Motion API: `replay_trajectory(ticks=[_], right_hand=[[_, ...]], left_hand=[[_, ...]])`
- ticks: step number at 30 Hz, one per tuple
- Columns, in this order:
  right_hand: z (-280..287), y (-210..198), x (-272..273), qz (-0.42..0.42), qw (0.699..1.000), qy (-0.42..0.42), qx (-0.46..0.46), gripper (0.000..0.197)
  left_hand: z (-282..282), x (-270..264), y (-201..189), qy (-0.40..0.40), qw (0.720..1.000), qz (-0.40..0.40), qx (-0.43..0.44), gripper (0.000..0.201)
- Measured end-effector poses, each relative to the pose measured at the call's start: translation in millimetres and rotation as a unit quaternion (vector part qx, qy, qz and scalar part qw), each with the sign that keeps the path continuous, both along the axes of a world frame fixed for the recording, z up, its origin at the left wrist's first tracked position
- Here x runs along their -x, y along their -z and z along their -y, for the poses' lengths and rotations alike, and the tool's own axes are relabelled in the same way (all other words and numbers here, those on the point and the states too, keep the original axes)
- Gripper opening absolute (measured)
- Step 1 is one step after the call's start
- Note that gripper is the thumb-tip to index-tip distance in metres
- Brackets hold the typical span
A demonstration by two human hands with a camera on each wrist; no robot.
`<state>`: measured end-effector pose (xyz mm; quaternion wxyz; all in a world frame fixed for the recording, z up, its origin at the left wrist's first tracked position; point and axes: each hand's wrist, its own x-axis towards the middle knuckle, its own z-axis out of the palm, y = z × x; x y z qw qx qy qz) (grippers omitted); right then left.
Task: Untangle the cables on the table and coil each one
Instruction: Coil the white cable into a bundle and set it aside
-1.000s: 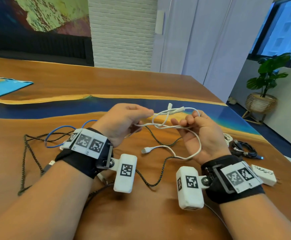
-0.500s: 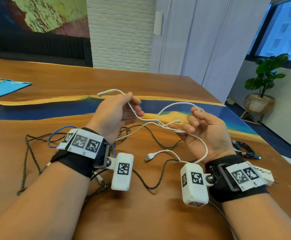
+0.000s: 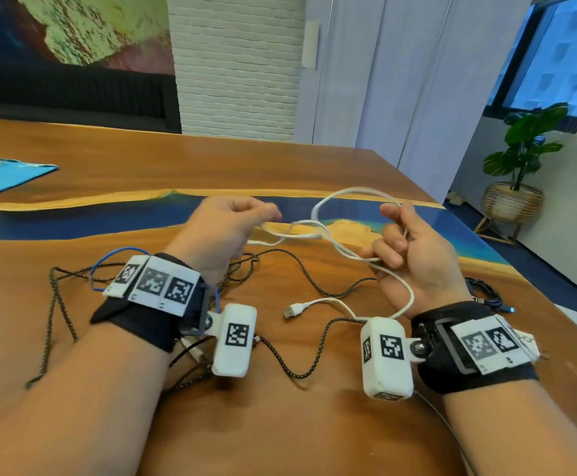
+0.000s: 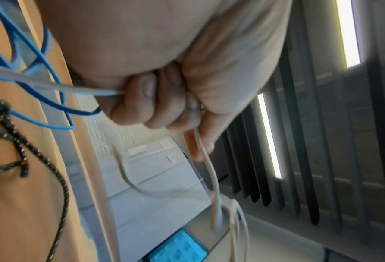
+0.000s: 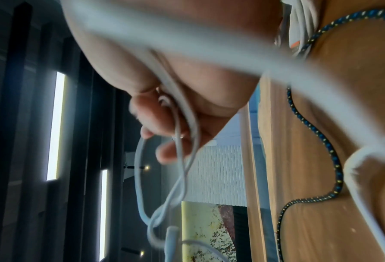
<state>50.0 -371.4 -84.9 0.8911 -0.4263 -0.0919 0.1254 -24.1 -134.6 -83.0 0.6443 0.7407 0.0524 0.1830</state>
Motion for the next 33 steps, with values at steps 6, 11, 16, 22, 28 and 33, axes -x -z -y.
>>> replay_trajectory(ticks=[6,11,16,22,28,33], right_hand=[[10.8,4.2,-13.0,-0.033,0.999,0.030,-0.014,0.027],[-4.2,4.0,-0.1,-0.019,0.999,-0.012,-0.030,0.026],[-16.9,-0.9,16.9,0.039,0.995,-0.086,-0.021,0.030],[-24.0,-1.5,25.0,0.067,0.988,-0.140,-0.003,0.035],[-18.7,2.8,19.4,0.037,0.990,-0.134,0.007,0.050],[-25.9,8.2,17.1,0.034,0.990,-0.117,0.069,0.028]], left_hand=[[-36.5,-4.5,-3.8,-0.175,0.983,0.043,0.022,0.026],[-9.8,-2.2,-2.8,-0.075,0.993,0.012,-0.091,0.016],[22.0,-1.7,2.4,0.083,0.994,0.013,-0.064,0.034],[32.2,-5.0,9.4,0.088,0.995,-0.032,-0.027,0.015],[24.9,-5.6,3.6,0.016,0.994,0.036,0.102,0.012],[29.0,-5.1,4.7,0.002,0.993,0.034,0.116,0.013]])
